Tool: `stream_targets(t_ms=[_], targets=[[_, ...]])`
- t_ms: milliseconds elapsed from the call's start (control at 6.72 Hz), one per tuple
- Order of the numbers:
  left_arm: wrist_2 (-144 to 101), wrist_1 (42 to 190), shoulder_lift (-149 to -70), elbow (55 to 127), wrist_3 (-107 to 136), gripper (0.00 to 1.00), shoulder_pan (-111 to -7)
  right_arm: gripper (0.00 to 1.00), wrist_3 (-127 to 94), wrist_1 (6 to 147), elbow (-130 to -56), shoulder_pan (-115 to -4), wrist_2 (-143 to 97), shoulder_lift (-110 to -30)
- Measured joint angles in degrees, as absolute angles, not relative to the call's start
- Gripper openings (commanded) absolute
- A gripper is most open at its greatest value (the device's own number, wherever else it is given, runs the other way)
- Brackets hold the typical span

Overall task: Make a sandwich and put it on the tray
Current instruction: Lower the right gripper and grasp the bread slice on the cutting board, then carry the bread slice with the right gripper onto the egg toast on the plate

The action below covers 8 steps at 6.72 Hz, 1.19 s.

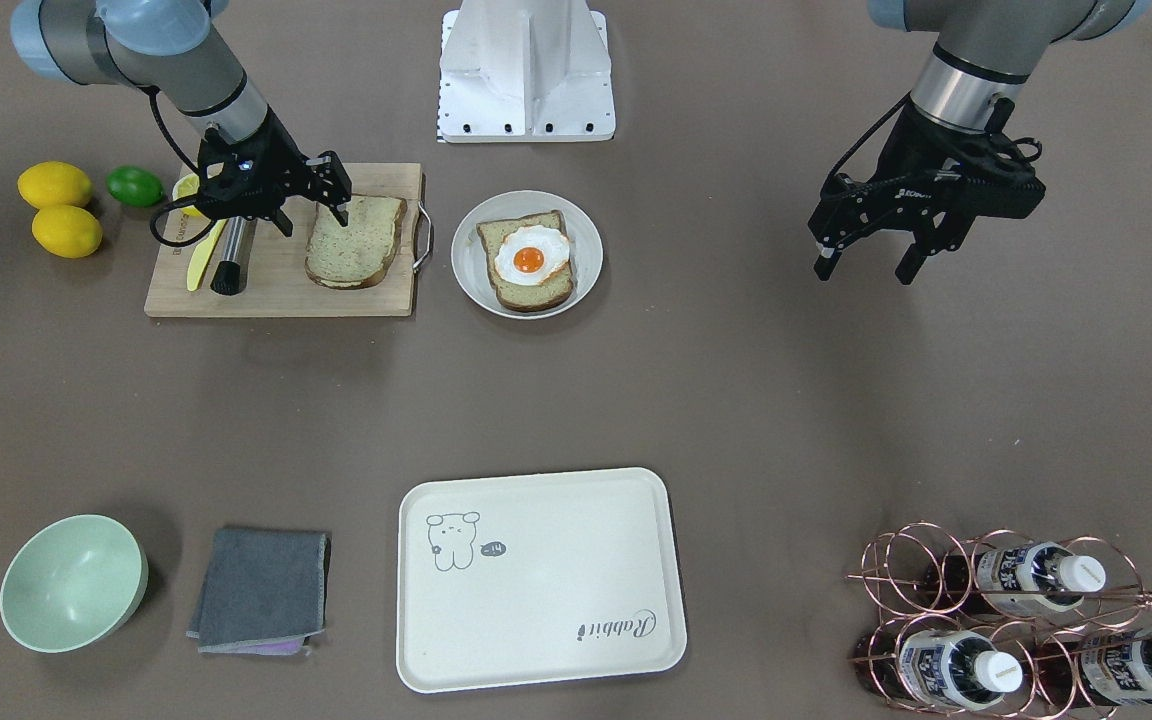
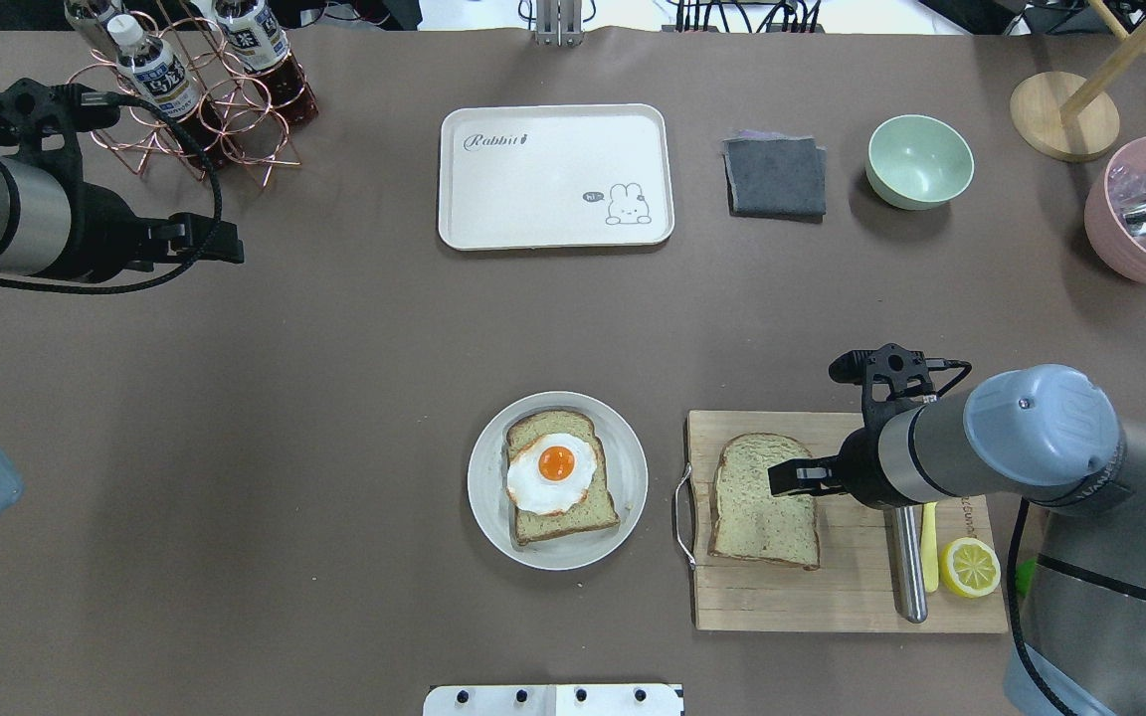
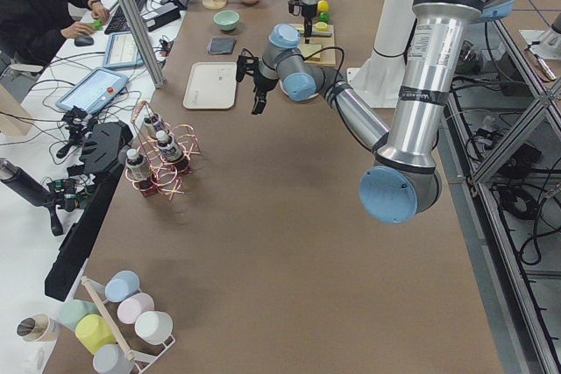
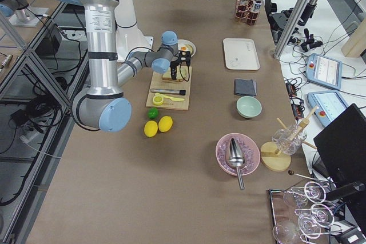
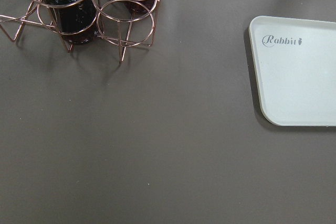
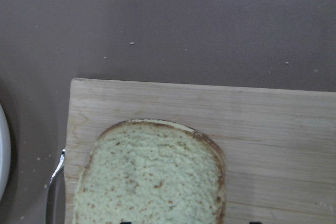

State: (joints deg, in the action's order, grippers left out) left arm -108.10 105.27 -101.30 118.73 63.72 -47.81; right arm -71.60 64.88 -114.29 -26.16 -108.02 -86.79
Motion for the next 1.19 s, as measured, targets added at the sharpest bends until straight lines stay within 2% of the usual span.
stream_targets(t_ms=[149, 446, 1190], targets=[[-108.1, 105.2, -101.6, 118.6, 63.7, 0.98, -47.8, 0.71, -71.7, 63.3, -112.5, -26.2, -107.6, -86.6], [-108.1, 105.2, -101.8, 118.3, 63.5, 0.98, -47.8, 0.0, -72.1, 59.9, -109.7, -25.9, -106.5, -86.5], [-108.1, 105.2, -101.7, 118.1, 62.8, 0.98, -47.9, 0.0, -73.0, 59.3, -113.0, -26.2, -107.2, -86.9]])
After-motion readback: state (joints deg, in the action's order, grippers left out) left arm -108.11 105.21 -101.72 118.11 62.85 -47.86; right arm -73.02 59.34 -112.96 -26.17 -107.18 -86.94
